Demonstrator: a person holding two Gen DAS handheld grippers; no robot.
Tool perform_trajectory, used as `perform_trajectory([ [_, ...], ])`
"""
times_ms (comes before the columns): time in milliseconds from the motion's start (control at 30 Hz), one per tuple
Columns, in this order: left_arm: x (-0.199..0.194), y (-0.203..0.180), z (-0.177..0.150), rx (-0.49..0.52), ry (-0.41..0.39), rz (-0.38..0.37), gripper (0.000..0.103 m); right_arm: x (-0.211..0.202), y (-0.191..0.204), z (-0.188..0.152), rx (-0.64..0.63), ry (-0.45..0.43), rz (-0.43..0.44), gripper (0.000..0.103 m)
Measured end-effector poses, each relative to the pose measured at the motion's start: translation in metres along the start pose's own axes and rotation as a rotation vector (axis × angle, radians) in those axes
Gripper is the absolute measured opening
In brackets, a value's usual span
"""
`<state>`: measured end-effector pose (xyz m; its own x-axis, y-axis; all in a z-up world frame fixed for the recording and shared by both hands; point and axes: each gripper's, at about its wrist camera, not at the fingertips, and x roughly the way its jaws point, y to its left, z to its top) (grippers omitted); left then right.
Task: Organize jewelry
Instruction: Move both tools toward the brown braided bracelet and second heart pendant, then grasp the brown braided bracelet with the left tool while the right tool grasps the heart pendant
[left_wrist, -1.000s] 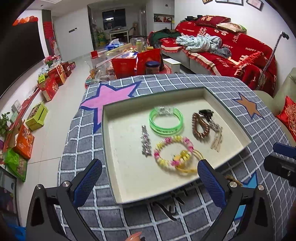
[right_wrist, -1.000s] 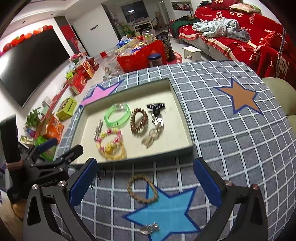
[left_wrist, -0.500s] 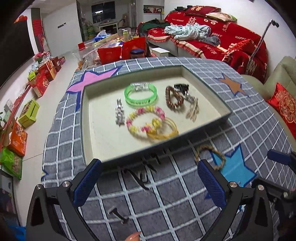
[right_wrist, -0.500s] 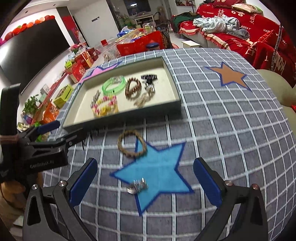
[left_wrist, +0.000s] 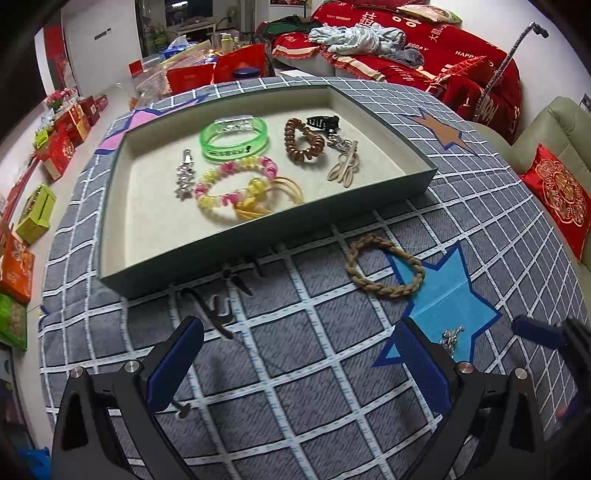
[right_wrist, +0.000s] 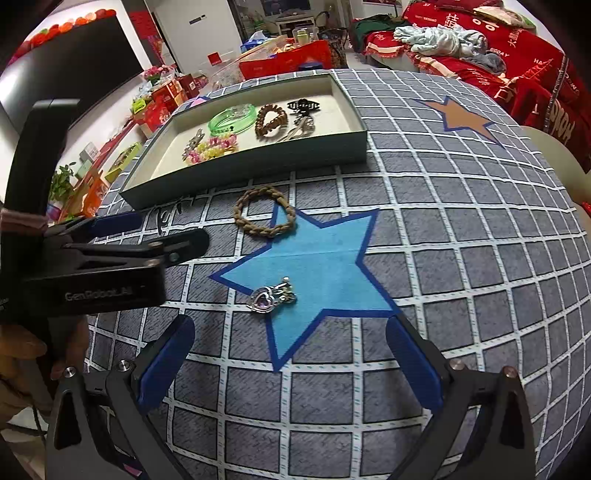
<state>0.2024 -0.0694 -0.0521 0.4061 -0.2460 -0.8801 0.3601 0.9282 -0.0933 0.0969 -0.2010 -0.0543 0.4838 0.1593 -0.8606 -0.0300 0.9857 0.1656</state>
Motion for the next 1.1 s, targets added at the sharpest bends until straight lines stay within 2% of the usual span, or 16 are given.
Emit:
perform_trajectory([
  [67,0.003,-0.002,0.003,-0.006,0.011,-0.011,0.103,0.003,0.004,-0.002,-0.012,-0.002,-0.008,0.096],
  [133,0.005,-0.004,0.005,-0.007,0.018,-0.018,0.103,0.006,0.007,-0.003,-0.016,-0.005,-0.014,0.087],
  [200,0.010,-0.008,0.007,0.000,0.026,-0.024,0.103,0.010,0.008,-0.005,-0.009,-0.006,-0.016,0.070],
  [433,0.018,-0.010,0.011,-0.008,0.041,-0.025,0.103,0.016,0.021,-0.003,-0.060,-0.046,-0.055,0.066],
  [533,0.021,-0.013,0.013,0.004,0.043,-0.020,0.103,0.017,0.027,-0.003,-0.090,-0.060,-0.081,0.051],
  [600,0.022,-0.015,0.014,0.008,0.041,-0.025,0.103,0.019,0.030,-0.002,-0.101,-0.068,-0.096,0.037],
  [767,0.023,-0.022,0.018,0.017,0.026,-0.010,0.100,0.017,0.028,-0.005,-0.094,-0.083,-0.083,0.033],
  [800,0.023,-0.024,0.019,0.023,0.022,-0.008,0.100,0.016,0.027,-0.005,-0.096,-0.083,-0.083,0.030],
  [833,0.023,-0.026,0.020,0.025,0.023,-0.015,0.100,0.016,0.027,-0.006,-0.097,-0.079,-0.085,0.019],
  [1000,0.024,-0.034,0.024,0.030,0.011,-0.031,0.093,0.015,0.024,-0.005,-0.083,-0.076,-0.067,0.019],
  [1100,0.023,-0.039,0.027,0.045,0.002,-0.046,0.075,0.015,0.024,-0.005,-0.081,-0.076,-0.066,0.019],
])
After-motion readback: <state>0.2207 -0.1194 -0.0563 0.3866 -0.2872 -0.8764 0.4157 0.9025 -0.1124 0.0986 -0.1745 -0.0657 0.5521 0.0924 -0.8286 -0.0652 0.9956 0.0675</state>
